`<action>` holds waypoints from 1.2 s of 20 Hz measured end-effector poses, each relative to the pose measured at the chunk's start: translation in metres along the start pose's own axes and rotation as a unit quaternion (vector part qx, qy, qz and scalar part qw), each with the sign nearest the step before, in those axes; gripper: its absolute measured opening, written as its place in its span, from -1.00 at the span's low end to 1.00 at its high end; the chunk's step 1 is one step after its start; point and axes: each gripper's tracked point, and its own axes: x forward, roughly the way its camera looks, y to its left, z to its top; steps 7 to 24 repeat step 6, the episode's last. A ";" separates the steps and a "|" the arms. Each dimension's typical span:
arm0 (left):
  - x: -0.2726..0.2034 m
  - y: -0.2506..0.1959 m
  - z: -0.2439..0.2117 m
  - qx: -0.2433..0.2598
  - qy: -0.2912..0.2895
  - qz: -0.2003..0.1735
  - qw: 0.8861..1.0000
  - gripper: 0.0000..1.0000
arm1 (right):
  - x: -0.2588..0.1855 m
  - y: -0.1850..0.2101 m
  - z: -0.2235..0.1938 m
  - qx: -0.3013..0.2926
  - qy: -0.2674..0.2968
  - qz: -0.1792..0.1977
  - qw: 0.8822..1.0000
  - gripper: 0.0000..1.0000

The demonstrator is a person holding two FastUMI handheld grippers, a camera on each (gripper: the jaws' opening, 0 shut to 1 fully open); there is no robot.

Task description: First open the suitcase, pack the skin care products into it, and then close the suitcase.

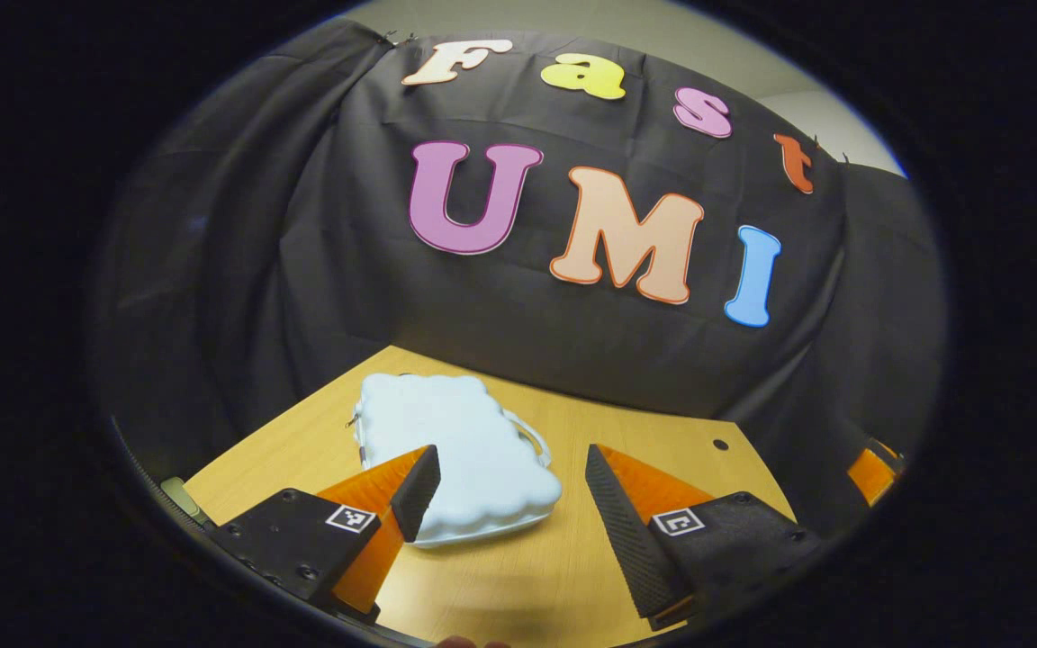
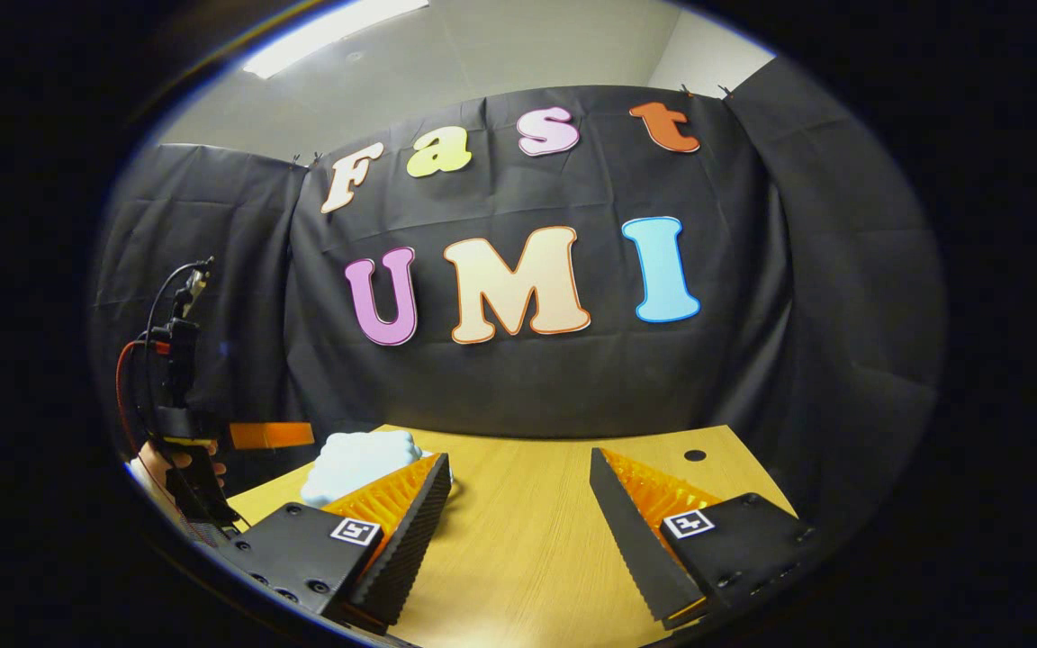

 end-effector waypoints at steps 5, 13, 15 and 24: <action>0.002 0.008 -0.015 0.006 0.023 -0.008 1.000 0.91 | -0.005 0.001 0.003 -0.001 -0.010 -0.019 1.000 0.96; 0.003 0.011 -0.015 0.008 0.026 -0.008 1.000 0.91 | -0.006 0.001 0.005 -0.001 -0.012 -0.023 1.000 0.96; 0.003 0.011 -0.015 0.008 0.026 -0.008 1.000 0.91 | -0.006 0.001 0.005 -0.001 -0.012 -0.023 1.000 0.96; 0.003 0.011 -0.015 0.008 0.026 -0.008 1.000 0.91 | -0.006 0.001 0.005 -0.001 -0.012 -0.023 1.000 0.96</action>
